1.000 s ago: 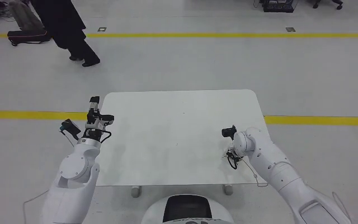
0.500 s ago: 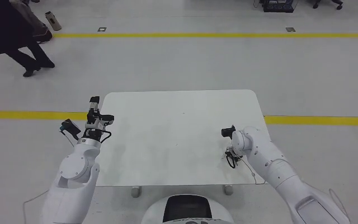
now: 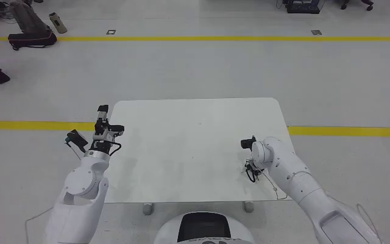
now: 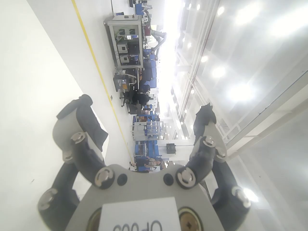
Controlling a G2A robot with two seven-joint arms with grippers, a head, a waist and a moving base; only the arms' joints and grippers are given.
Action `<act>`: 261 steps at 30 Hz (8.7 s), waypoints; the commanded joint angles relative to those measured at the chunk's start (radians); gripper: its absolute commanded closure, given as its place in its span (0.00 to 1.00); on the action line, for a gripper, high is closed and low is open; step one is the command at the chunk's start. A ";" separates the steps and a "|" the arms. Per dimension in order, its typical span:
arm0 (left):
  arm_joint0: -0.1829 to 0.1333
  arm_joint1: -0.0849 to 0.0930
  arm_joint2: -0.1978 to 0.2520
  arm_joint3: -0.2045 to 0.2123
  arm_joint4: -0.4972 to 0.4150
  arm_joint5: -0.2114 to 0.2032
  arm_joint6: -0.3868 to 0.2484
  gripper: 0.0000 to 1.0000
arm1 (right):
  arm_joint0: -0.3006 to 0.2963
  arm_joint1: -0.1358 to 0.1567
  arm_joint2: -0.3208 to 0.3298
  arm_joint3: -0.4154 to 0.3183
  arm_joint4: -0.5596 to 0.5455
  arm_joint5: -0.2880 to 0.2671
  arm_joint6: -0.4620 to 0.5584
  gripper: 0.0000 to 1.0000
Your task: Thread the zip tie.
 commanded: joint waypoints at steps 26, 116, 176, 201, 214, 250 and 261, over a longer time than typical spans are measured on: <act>0.000 0.000 0.000 0.000 0.000 0.000 0.000 0.00 | -0.137 0.077 0.270 -0.295 0.064 -0.113 0.045 1.00; 0.023 -0.001 0.043 -0.040 0.044 -0.077 -0.141 0.00 | -0.180 0.087 0.528 -0.101 1.184 -0.567 -0.137 1.00; -0.202 -0.039 0.516 0.027 0.067 0.003 -0.461 0.00 | -0.417 0.007 0.447 -0.393 1.299 -0.604 -0.430 1.00; -0.269 -0.070 0.651 0.074 0.029 0.023 -0.332 0.00 | -0.532 -0.008 0.451 -0.497 1.121 -0.604 -0.642 1.00; -0.268 -0.072 0.665 0.076 0.042 0.025 -0.296 0.00 | -0.545 -0.013 0.438 -0.520 1.088 -0.597 -0.713 1.00; -0.265 -0.065 0.659 0.114 0.040 0.026 -0.290 0.61 | -0.526 -0.014 0.388 -0.488 1.000 -0.604 -0.781 1.00; -0.264 -0.062 0.656 0.115 0.034 0.027 -0.302 0.68 | -0.519 -0.015 0.374 -0.472 0.984 -0.604 -0.800 1.00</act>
